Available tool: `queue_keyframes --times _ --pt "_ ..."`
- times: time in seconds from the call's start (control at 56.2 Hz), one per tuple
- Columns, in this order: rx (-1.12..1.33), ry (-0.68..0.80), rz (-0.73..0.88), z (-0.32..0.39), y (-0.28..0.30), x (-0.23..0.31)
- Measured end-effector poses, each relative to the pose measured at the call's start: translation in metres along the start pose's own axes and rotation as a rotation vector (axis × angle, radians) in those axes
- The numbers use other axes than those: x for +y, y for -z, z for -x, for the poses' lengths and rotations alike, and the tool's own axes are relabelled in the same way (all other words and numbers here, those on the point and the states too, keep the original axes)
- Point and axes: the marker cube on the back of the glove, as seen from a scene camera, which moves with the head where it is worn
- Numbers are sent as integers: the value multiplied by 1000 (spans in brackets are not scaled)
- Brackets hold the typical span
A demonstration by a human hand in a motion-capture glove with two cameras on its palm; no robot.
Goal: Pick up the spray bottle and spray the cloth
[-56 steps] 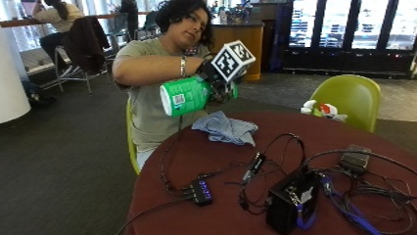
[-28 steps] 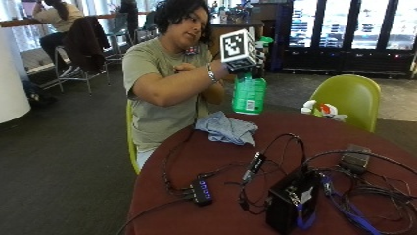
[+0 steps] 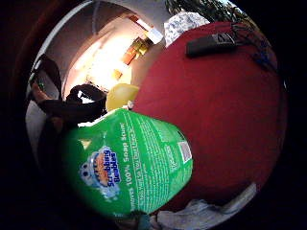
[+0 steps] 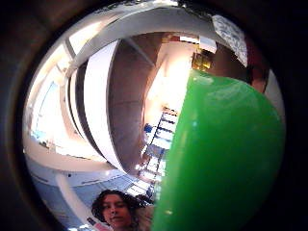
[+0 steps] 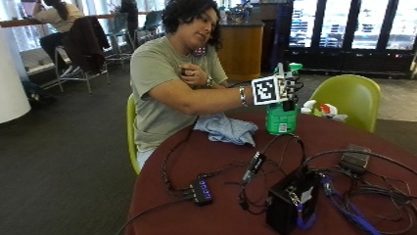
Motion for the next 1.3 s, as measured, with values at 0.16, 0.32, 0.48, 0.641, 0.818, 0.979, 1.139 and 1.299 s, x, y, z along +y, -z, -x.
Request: queue_keyframes --times 0.16,0.32,0.48,0.641,0.818,0.979,1.139,1.299 --pt "16 14 -44 -2 -5 -14" --pt "25 23 -53 -6 -8 -24" --pt "41 7 -66 -8 -8 -25" --pt "163 -34 200 -22 2 -2" --pt "371 20 303 -15 31 53" --pt "745 138 263 1 85 87" --pt "979 179 399 29 124 123" --pt "1095 219 499 48 147 149"
